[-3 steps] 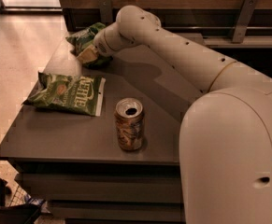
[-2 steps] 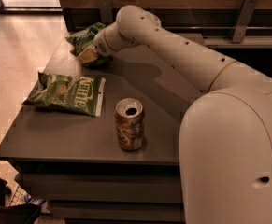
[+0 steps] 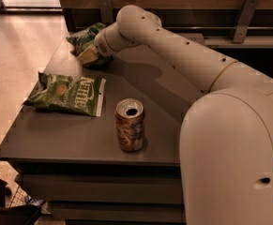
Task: Pick green rice chip bag
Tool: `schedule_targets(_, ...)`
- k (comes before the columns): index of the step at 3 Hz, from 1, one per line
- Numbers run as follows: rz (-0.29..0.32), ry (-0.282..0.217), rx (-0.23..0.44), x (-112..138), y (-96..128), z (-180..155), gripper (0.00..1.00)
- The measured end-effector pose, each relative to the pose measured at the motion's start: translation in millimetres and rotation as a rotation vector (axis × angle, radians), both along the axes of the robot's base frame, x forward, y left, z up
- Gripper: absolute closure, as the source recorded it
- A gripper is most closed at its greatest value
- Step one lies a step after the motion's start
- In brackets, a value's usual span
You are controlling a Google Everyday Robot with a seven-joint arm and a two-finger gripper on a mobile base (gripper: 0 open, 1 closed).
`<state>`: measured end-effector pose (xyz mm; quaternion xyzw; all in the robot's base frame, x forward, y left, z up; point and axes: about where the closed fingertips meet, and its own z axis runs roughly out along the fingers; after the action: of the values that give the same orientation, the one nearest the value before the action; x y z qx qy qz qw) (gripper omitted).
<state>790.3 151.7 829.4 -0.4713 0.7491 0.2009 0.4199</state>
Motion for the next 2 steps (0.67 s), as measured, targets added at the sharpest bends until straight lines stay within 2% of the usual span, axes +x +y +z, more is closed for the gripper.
schedule_targets(2,-0.001,-0.003,-0.005,-1.1,-1.7,4.1,1.0)
